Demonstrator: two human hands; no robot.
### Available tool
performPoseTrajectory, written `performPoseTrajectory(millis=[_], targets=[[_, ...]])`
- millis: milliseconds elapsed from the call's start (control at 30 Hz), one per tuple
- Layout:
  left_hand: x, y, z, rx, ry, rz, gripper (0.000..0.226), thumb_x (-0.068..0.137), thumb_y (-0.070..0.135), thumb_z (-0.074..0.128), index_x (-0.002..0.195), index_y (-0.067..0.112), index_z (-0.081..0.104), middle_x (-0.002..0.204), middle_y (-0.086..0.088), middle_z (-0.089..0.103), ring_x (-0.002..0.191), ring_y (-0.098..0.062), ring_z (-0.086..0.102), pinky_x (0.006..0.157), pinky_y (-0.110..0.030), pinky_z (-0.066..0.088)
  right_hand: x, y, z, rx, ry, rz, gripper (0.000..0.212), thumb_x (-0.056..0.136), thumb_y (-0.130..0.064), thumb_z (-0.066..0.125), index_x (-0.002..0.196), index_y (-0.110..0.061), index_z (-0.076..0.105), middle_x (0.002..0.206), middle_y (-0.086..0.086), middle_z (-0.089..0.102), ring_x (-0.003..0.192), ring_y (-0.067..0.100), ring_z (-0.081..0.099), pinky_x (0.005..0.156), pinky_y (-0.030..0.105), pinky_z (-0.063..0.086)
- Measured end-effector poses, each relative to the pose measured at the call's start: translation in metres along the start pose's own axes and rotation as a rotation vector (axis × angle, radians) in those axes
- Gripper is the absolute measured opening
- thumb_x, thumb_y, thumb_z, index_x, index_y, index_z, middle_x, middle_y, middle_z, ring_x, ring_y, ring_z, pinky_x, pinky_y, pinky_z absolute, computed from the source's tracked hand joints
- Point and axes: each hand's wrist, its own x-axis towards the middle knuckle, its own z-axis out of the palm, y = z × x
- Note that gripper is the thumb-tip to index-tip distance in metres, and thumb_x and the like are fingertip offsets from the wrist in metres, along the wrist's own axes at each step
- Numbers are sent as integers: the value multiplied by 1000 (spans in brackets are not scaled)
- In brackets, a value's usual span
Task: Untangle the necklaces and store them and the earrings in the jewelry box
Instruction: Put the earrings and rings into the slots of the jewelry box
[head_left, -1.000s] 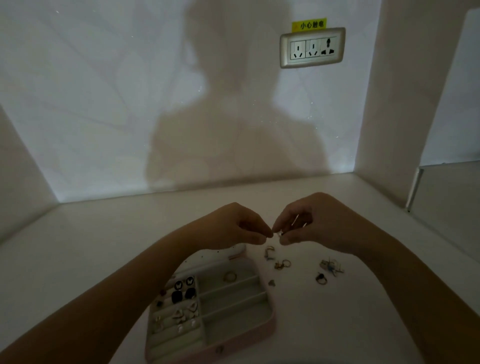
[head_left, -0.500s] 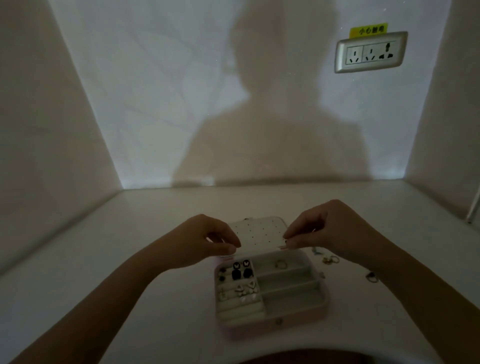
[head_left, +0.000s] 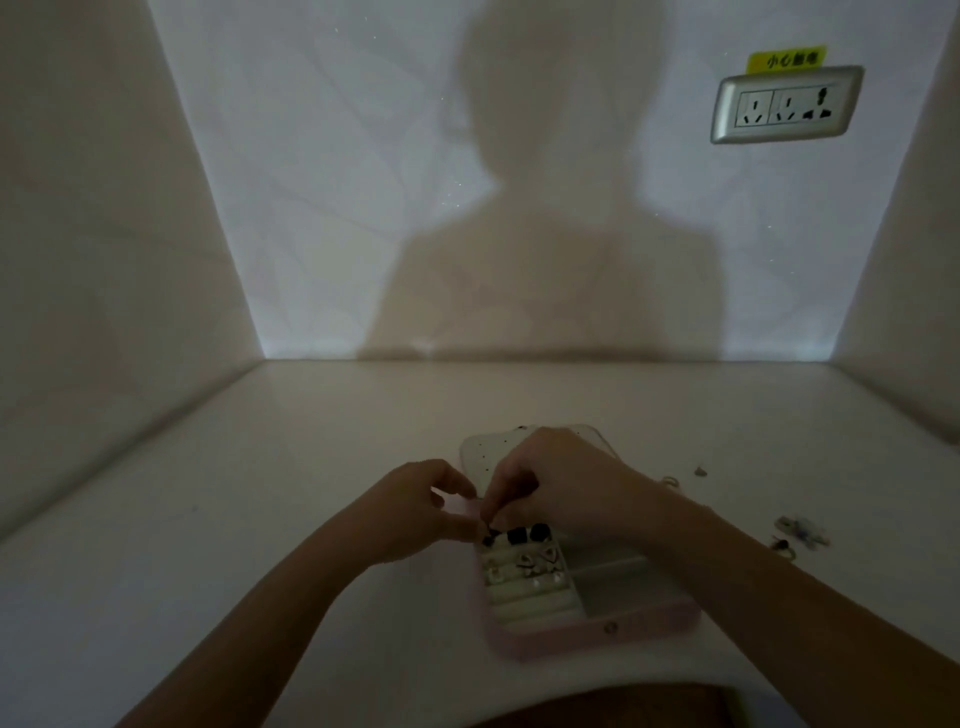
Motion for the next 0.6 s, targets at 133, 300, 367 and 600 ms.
performPoseTrajectory(millis=[133, 300, 367, 600], targets=[[2, 2, 3, -195, -97, -108, 52, 69, 25, 81, 112, 22, 53, 117, 6, 52, 94, -12, 57, 66, -19, 45, 8, -6, 2, -116, -58, 47, 11, 80, -15, 71, 90, -20, 74, 84, -9, 69, 77, 3, 63, 65, 10, 48], [3, 3, 7, -300, -123, -96, 41, 71, 15, 79, 105, 15, 54, 109, 1, 57, 87, -13, 54, 63, -19, 43, 21, -17, -9, -240, -168, 81, 13, 81, -14, 71, 91, -21, 75, 88, -4, 72, 82, 8, 65, 76, 22, 51], [3, 2, 8, -326, -135, -91, 35, 71, 13, 78, 96, 17, 54, 103, -1, 58, 81, -12, 53, 63, -21, 42, 26, -21, -13, -247, -244, 92, 15, 80, -12, 71, 92, -19, 76, 89, -1, 73, 82, 10, 65, 81, 26, 51], [6, 0, 10, -385, -141, -90, 38, 71, 10, 78, 96, 19, 51, 89, 7, 54, 74, -7, 50, 63, -21, 42, 48, -26, -14, -333, -427, 183, 12, 77, -13, 74, 79, -21, 65, 71, -8, 59, 67, 4, 53, 71, 25, 43]])
